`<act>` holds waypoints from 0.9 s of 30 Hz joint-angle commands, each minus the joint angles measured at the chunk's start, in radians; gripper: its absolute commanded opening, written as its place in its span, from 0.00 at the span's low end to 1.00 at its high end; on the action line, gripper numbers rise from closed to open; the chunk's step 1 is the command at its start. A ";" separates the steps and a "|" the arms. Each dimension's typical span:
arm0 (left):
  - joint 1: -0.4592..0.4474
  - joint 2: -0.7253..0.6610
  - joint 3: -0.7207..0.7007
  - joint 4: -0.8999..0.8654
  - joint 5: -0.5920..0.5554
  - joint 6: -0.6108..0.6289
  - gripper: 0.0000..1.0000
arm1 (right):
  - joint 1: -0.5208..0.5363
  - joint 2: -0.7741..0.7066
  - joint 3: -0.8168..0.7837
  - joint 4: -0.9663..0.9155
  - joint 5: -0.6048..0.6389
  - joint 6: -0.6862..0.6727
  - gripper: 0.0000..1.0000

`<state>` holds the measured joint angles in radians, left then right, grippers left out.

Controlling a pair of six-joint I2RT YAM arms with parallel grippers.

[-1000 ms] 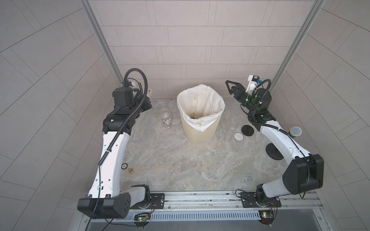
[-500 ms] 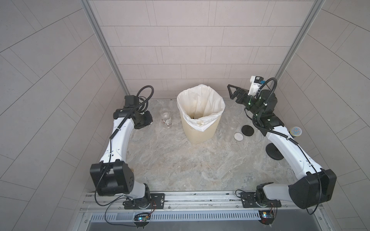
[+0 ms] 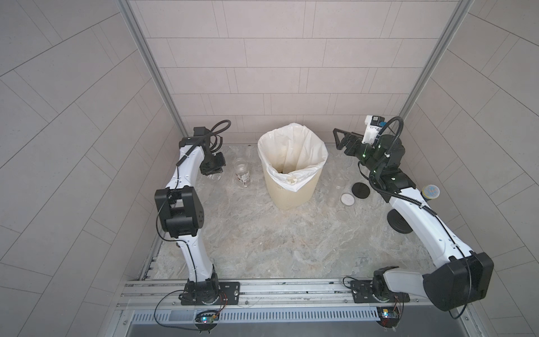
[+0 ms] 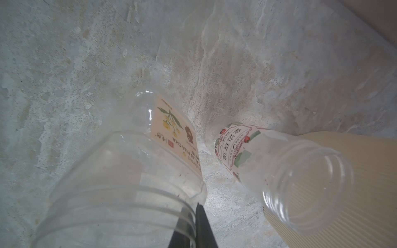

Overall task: Empty the moldy dried flower tea in the jars
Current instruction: Place the jar at the center of the board.

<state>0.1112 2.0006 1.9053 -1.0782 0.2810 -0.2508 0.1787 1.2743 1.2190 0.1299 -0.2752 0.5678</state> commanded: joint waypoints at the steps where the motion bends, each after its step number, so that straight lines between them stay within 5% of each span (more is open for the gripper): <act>1: 0.006 0.069 0.092 -0.095 -0.021 0.025 0.00 | 0.003 -0.036 -0.008 -0.001 0.025 -0.031 0.96; 9: 0.009 0.271 0.351 -0.231 -0.081 0.039 0.00 | 0.003 -0.040 -0.029 0.012 0.036 -0.037 0.96; 16: 0.019 0.321 0.385 -0.205 -0.041 0.015 0.02 | 0.002 -0.040 -0.032 0.006 0.052 -0.055 0.96; 23: 0.027 0.330 0.410 -0.193 -0.046 0.010 0.38 | 0.002 -0.032 -0.036 0.002 0.053 -0.063 0.96; 27: 0.027 0.324 0.442 -0.183 -0.040 0.007 0.48 | 0.002 -0.026 -0.024 -0.018 0.059 -0.077 0.96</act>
<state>0.1314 2.3283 2.3047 -1.2472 0.2428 -0.2428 0.1787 1.2602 1.1862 0.1223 -0.2272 0.5163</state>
